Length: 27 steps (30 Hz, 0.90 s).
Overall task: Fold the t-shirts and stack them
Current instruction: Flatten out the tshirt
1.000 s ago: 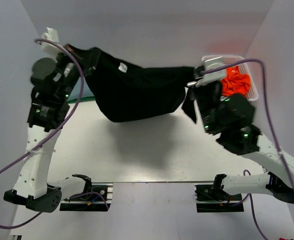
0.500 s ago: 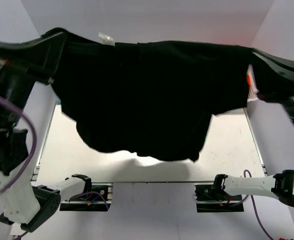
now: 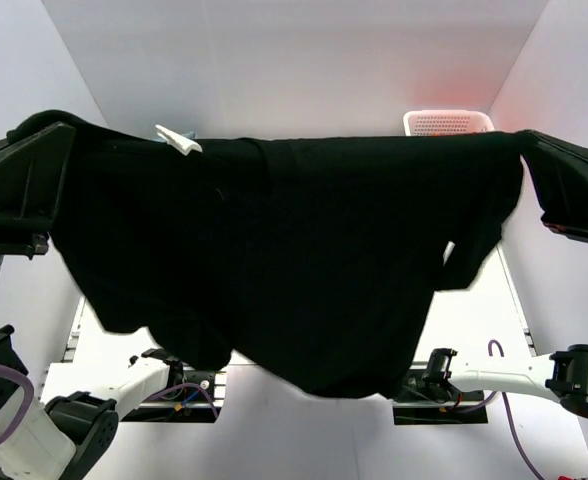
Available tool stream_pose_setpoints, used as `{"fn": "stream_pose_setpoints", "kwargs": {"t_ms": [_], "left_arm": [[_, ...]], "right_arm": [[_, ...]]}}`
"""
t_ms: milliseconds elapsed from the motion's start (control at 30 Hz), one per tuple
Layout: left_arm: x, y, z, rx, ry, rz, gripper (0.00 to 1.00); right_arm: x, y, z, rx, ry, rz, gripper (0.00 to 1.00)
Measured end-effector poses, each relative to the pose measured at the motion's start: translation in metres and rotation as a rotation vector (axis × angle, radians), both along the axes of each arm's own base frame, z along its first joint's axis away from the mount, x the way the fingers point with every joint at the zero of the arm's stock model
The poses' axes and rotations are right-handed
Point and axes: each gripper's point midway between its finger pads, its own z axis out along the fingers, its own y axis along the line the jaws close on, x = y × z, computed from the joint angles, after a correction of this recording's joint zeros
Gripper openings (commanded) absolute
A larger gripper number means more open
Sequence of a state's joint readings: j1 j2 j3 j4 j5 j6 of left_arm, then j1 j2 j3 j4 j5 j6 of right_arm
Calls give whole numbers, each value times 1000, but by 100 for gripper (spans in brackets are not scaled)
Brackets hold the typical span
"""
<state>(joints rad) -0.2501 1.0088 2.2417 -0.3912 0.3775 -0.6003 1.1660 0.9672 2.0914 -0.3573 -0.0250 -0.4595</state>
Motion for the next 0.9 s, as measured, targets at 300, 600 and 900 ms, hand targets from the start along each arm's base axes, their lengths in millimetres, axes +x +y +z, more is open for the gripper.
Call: {"fn": "stream_pose_setpoints", "kwargs": {"t_ms": [300, 600, 900], "left_arm": [[72, -3, -16, -1, 112, 95, 0], [295, -33, -179, 107, 575, 247, 0], [479, -60, -432, 338, 1030, 365, 0]], "right_arm": [[67, 32, -30, 2, 113, -256, 0], [235, 105, -203, -213, 207, -1041, 0], [375, 37, -360, -369, 480, -1418, 0]]}}
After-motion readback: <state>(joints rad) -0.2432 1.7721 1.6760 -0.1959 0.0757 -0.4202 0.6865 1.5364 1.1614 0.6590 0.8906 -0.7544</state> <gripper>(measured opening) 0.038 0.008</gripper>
